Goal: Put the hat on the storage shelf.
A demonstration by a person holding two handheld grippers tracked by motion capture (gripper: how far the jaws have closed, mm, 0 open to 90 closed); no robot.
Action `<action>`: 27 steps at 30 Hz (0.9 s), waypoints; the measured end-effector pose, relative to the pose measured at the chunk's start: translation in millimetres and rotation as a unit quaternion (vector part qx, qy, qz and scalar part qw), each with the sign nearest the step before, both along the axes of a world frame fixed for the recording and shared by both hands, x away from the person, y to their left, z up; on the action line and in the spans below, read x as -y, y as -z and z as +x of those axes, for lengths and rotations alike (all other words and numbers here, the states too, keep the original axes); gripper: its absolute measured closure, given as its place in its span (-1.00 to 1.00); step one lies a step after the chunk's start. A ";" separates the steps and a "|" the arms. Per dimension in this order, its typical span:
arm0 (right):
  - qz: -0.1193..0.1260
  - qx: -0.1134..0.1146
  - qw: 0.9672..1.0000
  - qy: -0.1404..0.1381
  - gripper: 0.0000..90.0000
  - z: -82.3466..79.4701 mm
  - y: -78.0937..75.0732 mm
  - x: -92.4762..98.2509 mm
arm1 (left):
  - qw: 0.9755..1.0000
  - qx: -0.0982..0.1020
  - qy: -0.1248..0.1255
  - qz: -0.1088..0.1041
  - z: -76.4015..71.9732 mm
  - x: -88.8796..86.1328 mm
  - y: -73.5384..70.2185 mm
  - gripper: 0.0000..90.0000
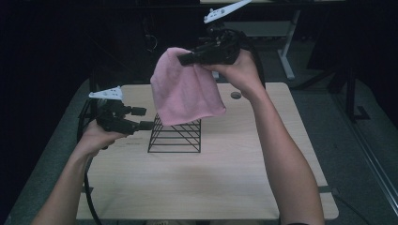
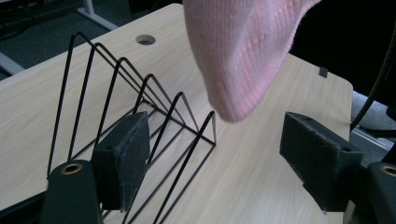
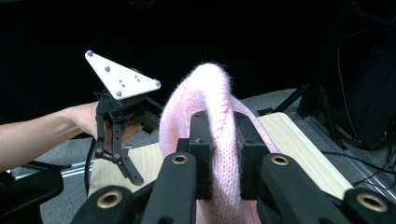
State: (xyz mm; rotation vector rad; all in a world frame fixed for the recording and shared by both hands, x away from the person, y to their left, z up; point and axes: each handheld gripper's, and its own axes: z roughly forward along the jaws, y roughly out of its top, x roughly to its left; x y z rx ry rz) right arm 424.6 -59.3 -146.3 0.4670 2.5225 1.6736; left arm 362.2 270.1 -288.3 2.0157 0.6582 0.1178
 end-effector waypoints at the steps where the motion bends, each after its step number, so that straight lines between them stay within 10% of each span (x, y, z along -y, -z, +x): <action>1: 0.000 0.001 1.000 -0.002 0.79 0.3 -1.1 -4.1 | 1.000 -0.001 0.003 -0.002 2.3 0.4 -0.9 -0.39; 15: 0.008 0.005 1.000 -0.024 0.79 3.5 -3.5 -25.5 | 0.999 -0.020 0.026 -0.029 17.0 -1.7 -6.3 0.12; 21: 0.007 0.004 1.000 -0.026 0.79 5.2 -2.7 -29.9 | 1.000 -0.010 0.020 -0.004 20.4 3.2 -4.4 0.69; 27: 0.015 -0.003 1.000 -0.020 0.79 11.3 3.6 -25.9 | 1.000 0.003 -0.002 0.021 24.9 4.9 -6.5 0.79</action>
